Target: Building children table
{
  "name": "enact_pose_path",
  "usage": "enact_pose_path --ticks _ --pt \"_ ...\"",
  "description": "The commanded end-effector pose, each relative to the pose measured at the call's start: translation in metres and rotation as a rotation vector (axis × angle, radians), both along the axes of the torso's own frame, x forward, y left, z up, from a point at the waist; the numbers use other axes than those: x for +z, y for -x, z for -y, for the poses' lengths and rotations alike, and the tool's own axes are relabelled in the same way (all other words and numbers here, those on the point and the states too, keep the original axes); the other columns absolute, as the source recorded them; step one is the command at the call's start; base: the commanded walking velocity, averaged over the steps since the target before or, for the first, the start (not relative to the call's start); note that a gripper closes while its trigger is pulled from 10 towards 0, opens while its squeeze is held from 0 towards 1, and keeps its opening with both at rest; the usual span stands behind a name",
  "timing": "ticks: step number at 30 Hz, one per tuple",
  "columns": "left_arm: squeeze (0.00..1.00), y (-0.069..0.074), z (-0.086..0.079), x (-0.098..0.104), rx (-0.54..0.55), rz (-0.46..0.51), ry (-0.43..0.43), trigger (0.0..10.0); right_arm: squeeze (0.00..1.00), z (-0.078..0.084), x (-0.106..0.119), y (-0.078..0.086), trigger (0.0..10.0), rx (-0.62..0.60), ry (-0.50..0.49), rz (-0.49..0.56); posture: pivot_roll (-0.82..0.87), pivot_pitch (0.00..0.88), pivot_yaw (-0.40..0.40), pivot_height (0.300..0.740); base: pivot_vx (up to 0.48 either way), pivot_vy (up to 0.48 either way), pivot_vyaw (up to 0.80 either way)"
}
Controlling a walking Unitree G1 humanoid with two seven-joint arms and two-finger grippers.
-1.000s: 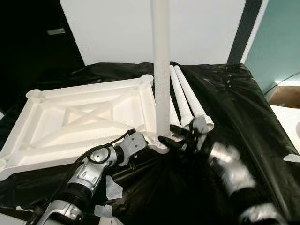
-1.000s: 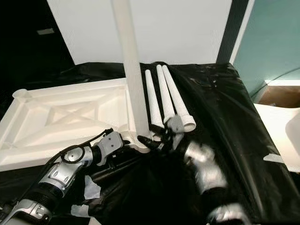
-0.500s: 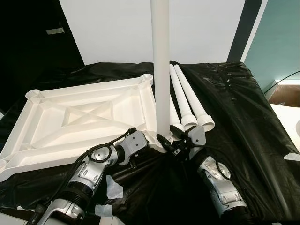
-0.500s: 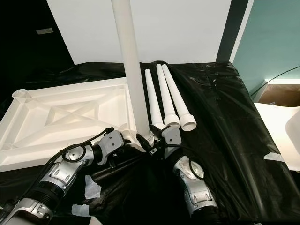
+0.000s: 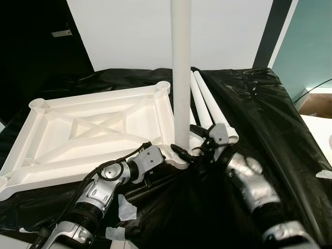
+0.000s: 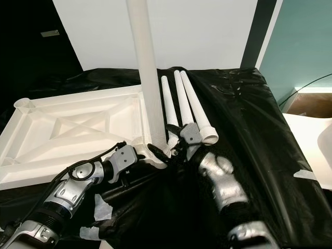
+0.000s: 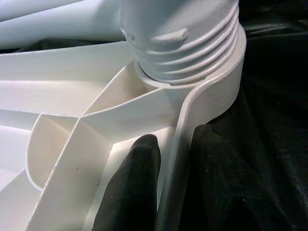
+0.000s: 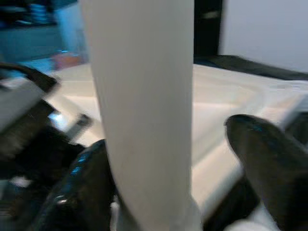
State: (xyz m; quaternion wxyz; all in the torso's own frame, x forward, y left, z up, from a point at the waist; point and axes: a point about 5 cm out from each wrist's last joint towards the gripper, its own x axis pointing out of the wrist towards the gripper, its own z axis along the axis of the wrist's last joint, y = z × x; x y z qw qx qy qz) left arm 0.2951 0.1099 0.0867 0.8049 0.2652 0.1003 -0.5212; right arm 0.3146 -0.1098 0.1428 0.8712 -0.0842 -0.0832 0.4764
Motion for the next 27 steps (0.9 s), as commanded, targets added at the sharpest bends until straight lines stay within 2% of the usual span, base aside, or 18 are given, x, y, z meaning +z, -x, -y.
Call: enact_pose_path --ticks 1,2,5,11,13,14,15,17,19,23,25,27 --pt "0.00 0.016 -0.001 -0.030 -0.021 -0.131 -0.057 10.0 0.00 0.002 -0.004 -0.001 0.0 0.047 -0.002 -0.075 0.07 0.000 0.028 0.740 0.000 0.000 0.00" --pt "0.00 0.016 -0.002 -0.029 -0.020 -0.130 -0.057 10.0 0.00 0.003 -0.006 -0.003 0.0 0.082 -0.002 -0.124 0.07 0.000 0.028 0.740 0.000 0.000 0.00" --pt "0.00 0.016 -0.002 -0.029 -0.017 -0.129 -0.056 10.0 0.00 0.006 -0.005 -0.006 0.0 0.121 -0.004 -0.177 0.07 0.000 0.028 0.740 0.000 0.000 0.00" --pt "0.00 0.016 -0.002 -0.029 -0.015 -0.130 -0.055 10.0 0.00 0.008 -0.005 -0.007 0.0 0.127 -0.021 -0.202 0.07 0.000 0.029 0.740 0.000 0.000 0.00" --pt "0.00 0.017 -0.002 -0.030 -0.017 -0.132 -0.055 10.0 0.00 0.008 -0.006 -0.005 0.0 0.106 -0.070 -0.220 0.07 0.000 0.033 0.740 0.000 0.000 0.00" --pt "0.00 0.017 -0.002 -0.030 -0.020 -0.132 -0.055 10.0 0.00 0.005 -0.008 0.000 0.0 0.055 -0.092 -0.177 0.07 0.000 0.036 0.740 0.000 0.000 0.00" --pt "0.00 0.017 -0.002 -0.030 -0.020 -0.132 -0.055 10.0 0.00 0.005 -0.008 0.000 0.0 0.055 -0.092 -0.177 0.07 0.000 0.036 0.740 0.000 0.000 0.00" --pt "0.00 0.016 -0.003 -0.029 -0.020 -0.129 -0.056 10.0 0.00 0.004 -0.015 0.010 0.0 -0.162 -0.171 -0.107 0.07 0.000 0.030 0.740 0.000 0.000 0.00" --pt "0.00 0.016 -0.003 -0.028 -0.016 -0.126 -0.056 10.0 0.00 0.006 -0.020 0.017 0.0 -0.308 -0.200 -0.080 0.07 0.000 0.027 0.740 0.000 0.000 0.00" --pt "0.00 0.016 -0.004 -0.028 -0.014 -0.125 -0.056 10.0 0.00 0.005 -0.022 0.021 0.0 -0.332 -0.205 -0.071 0.08 0.000 0.030 0.740 0.000 0.000 0.00" --pt "0.00 0.018 -0.004 -0.030 -0.018 -0.131 -0.060 10.0 0.00 0.002 -0.019 0.024 0.0 -0.409 -0.223 -0.013 0.07 0.000 0.031 0.740 0.000 0.000 0.00" --pt "0.00 0.019 -0.004 -0.031 -0.021 -0.133 -0.061 10.0 0.00 0.001 -0.017 0.022 0.0 -0.433 -0.232 0.002 0.07 0.000 0.034 0.740 0.000 0.000 0.00"
